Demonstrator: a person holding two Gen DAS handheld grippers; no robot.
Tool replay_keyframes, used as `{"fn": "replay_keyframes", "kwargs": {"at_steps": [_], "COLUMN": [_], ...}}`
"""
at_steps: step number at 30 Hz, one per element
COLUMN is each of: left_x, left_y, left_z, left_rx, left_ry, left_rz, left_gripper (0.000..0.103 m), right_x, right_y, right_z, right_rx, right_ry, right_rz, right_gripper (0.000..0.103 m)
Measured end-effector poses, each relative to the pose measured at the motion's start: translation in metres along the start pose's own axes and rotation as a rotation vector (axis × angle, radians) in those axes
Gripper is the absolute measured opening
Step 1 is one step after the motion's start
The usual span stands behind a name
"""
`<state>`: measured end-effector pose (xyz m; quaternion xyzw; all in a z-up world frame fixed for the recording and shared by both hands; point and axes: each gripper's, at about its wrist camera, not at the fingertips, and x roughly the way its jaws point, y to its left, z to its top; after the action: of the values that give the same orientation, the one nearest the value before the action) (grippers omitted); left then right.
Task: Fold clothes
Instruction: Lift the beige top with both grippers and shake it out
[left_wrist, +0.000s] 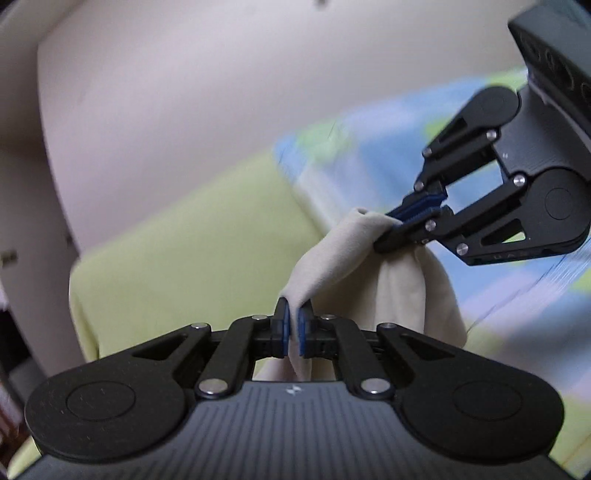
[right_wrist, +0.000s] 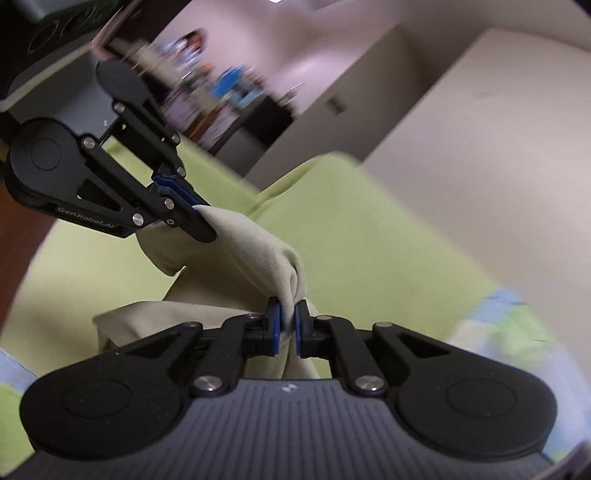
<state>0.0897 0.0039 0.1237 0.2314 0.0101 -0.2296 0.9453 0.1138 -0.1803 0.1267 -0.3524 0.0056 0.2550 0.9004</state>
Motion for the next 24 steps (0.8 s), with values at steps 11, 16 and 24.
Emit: {"fn": "replay_keyframes", "kwargs": {"at_steps": [11,16,24], "left_x": [-0.102,-0.111,0.014], "left_y": [-0.16,-0.23,-0.276], "left_z": [0.059,0.104,0.1], "left_rx": [-0.02,-0.048,-0.013], "left_ry": [-0.056,-0.082,0.082], "left_rz": [-0.357,-0.512,-0.527], "left_gripper": [0.003,0.003,0.003], "right_x": [-0.25,-0.328,-0.313], "right_y": [0.01,-0.004,-0.053], "right_z": [-0.082,-0.095,-0.171], "right_rx": [0.178,0.233,0.349], "right_ry": [0.161,0.219,0.325], "right_rz": [-0.161,-0.236,-0.264], "right_gripper": [0.005,0.005,0.006]}}
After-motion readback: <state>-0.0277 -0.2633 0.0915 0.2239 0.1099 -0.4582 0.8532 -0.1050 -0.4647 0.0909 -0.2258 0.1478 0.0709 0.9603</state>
